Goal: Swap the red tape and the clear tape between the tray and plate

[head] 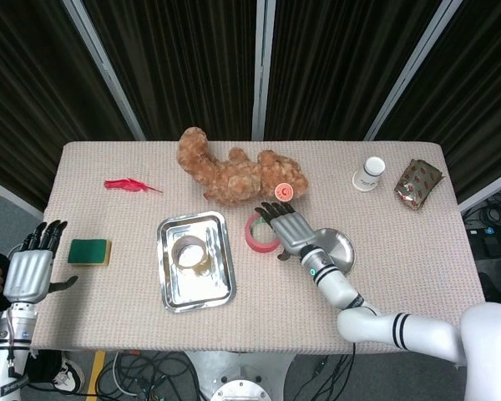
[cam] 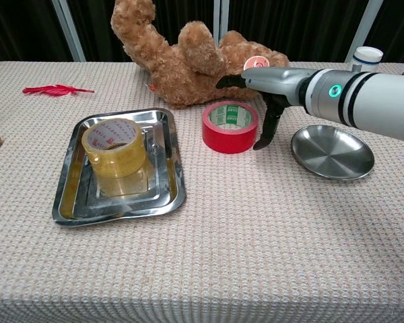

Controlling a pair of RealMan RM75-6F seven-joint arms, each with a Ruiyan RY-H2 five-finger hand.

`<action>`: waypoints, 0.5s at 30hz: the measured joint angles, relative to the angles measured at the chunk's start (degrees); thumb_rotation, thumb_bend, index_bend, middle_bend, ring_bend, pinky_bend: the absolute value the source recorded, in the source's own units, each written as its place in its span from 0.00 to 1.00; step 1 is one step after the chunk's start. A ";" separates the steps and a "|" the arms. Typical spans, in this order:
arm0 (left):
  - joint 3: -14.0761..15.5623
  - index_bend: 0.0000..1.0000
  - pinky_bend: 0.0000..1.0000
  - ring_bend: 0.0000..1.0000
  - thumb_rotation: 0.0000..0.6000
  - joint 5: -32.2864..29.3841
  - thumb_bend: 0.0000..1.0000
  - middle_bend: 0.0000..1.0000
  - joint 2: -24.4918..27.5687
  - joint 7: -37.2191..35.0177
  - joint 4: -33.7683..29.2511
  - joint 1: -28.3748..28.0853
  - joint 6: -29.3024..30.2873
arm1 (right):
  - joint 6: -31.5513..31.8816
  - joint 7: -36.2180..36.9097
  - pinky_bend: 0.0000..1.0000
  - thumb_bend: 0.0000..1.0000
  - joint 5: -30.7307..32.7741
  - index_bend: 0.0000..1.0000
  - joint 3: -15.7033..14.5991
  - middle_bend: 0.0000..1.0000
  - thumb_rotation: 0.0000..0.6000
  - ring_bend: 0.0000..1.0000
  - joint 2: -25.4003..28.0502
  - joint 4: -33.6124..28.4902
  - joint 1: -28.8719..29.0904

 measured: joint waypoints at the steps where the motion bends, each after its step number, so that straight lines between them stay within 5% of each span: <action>1: -0.04 0.02 0.15 0.00 1.00 0.03 0.07 0.06 -0.03 0.15 0.12 0.10 -0.01 | 0.05 -0.34 0.00 0.00 0.73 0.00 0.04 0.00 1.00 0.00 -0.49 0.50 0.50; 15: -1.05 0.02 0.15 0.00 1.00 0.60 0.07 0.06 0.36 0.86 0.25 1.55 -1.78 | -0.76 -4.09 0.00 0.00 10.37 0.00 -1.07 0.00 1.00 0.00 -4.88 5.91 6.01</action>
